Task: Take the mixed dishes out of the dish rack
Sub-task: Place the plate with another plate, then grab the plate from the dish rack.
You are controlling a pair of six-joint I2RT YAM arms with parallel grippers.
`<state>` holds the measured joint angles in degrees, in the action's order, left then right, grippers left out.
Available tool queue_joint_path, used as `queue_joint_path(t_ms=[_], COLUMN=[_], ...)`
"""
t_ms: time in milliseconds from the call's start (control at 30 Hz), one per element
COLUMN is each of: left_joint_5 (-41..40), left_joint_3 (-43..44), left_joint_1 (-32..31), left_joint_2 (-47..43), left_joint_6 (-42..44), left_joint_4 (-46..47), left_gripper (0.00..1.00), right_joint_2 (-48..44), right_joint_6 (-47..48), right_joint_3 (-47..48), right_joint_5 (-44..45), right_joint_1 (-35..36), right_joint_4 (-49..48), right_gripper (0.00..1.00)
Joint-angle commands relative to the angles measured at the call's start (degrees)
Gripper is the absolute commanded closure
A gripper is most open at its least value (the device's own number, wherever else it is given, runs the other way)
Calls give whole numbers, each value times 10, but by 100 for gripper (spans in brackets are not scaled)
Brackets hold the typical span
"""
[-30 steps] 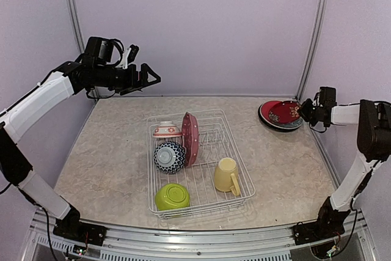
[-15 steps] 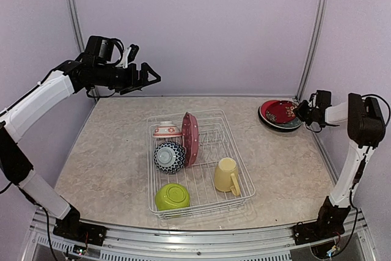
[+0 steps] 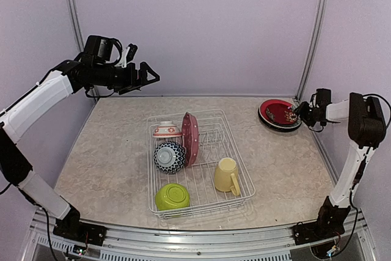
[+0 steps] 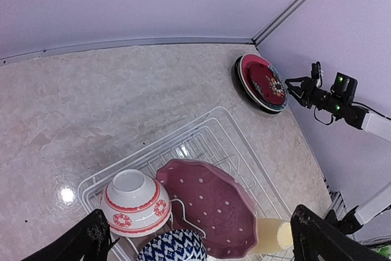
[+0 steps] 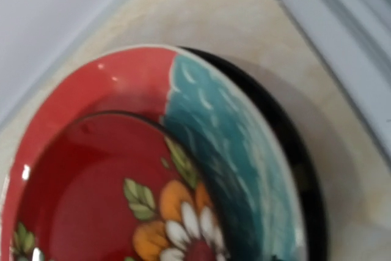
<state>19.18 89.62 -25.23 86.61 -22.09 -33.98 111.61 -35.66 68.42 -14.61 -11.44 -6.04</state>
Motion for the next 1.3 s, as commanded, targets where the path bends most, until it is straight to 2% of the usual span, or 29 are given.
queue_joint_path(t_ms=[0,67,200,333,600,767,900,1033,1267], left_joint_5=[-5,-5,-12,-19,-33,-38,-39,-35,-34], left_joint_3=[14,13,12,11,8,7,8,8,8], left_joint_1=[-3,-3,-4,-3,-2,-2,-2,-2,-2], left_joint_2=[-22,-28,-38,-44,-46,-43,-38,-33,-34], left_joint_6=[-2,-1,1,3,9,13,14,13,11], left_joint_4=[-8,-7,-6,-5,-5,-4,-6,-6,-5], left_gripper=[1,1,1,1,1,1,1,1,1], right_joint_2=[-74,-104,-175,-248,-319,-344,-351,-339,-286], right_joint_6=[35,44,53,52,9,-12,-21,8,90], right_joint_3=[-12,-23,-70,-122,-159,-155,-152,-147,-69], right_joint_5=[59,85,135,179,239,274,270,301,428], right_joint_1=[1,12,53,142,335,444,515,588,696], right_joint_4=[62,89,122,129,150,160,134,95,143], right_gripper=[44,40,25,15,9,1,0,0,0])
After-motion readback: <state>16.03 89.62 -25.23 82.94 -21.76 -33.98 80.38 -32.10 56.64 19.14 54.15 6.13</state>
